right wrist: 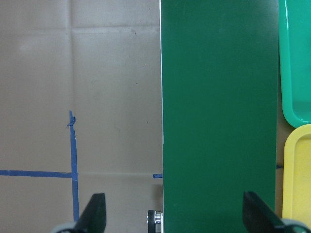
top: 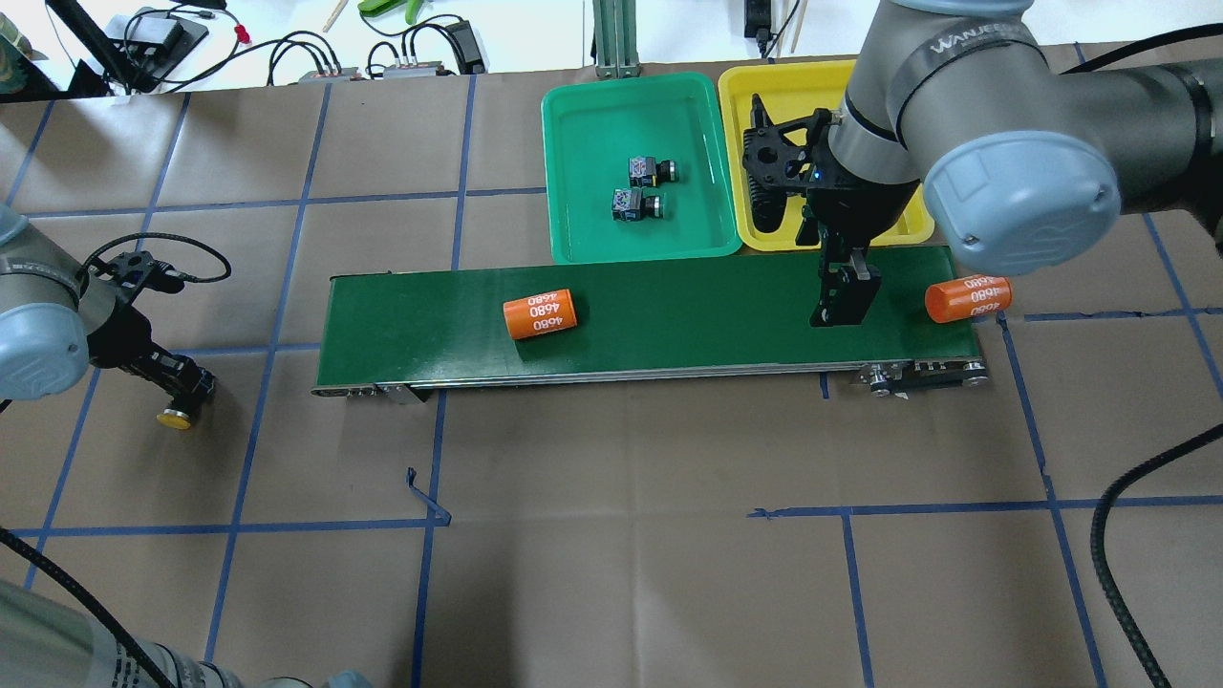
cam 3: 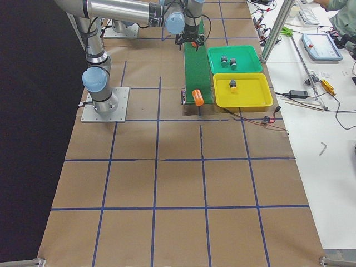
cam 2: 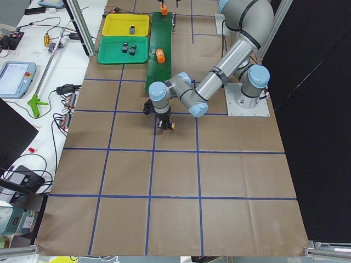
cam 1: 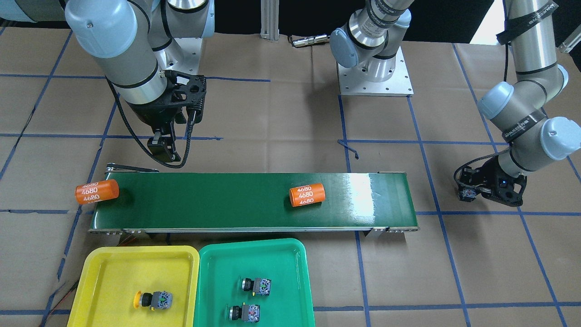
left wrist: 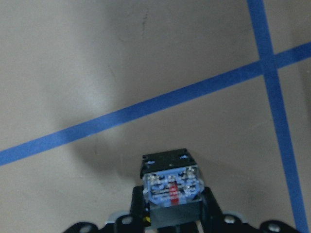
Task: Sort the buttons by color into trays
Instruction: 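Hold right gripper at belt end while left grasps yellow-cap button from table, then set the yellow-cap button down on the belt with the left gripper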
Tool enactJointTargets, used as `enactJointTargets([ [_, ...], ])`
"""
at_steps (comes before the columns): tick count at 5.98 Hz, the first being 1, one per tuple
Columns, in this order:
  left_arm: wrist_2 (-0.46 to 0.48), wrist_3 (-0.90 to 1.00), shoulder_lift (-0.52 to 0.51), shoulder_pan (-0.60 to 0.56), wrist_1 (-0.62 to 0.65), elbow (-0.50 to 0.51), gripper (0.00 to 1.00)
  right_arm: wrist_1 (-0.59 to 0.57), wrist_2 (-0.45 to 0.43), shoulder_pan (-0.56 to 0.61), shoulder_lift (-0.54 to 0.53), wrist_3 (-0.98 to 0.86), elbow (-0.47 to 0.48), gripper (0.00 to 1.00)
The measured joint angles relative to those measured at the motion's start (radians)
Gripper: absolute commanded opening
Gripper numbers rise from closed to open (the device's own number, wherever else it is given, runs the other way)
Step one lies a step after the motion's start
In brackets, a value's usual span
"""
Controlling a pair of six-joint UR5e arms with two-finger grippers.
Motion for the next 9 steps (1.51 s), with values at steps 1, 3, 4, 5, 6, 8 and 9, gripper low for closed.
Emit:
enactJointTargets([
  [1, -0.001, 0.017, 0.027, -0.023, -0.005, 0.004, 0.00, 0.000, -0.002, 0.000, -0.001, 0.000, 0.000, 1.00],
  [3, -0.006, 0.081, 0.122, -0.184, -0.029, 0.012, 0.00, -0.001, -0.004, 0.000, -0.001, 0.000, 0.000, 1.00],
  [4, -0.012, 0.151, 0.148, -0.284, -0.040, 0.014, 0.00, -0.001, -0.004, 0.000, -0.001, -0.001, -0.001, 1.00],
  [5, -0.018, 0.233, 0.150, -0.372, -0.043, 0.015, 0.00, -0.001, -0.005, 0.000, 0.000, -0.001, -0.001, 1.00],
  [6, -0.020, 0.314, 0.143, -0.446, -0.043, 0.014, 0.00, -0.001, -0.006, 0.000, 0.000, 0.000, 0.000, 1.00],
  [8, -0.022, 0.467, 0.123, -0.534, -0.036, 0.015, 0.04, -0.001, -0.007, 0.000, 0.000, 0.000, 0.000, 1.00],
  [9, -0.022, 0.531, 0.125, -0.557, -0.036, 0.014, 0.97, -0.001, -0.007, 0.000, -0.001, -0.001, 0.000, 1.00],
])
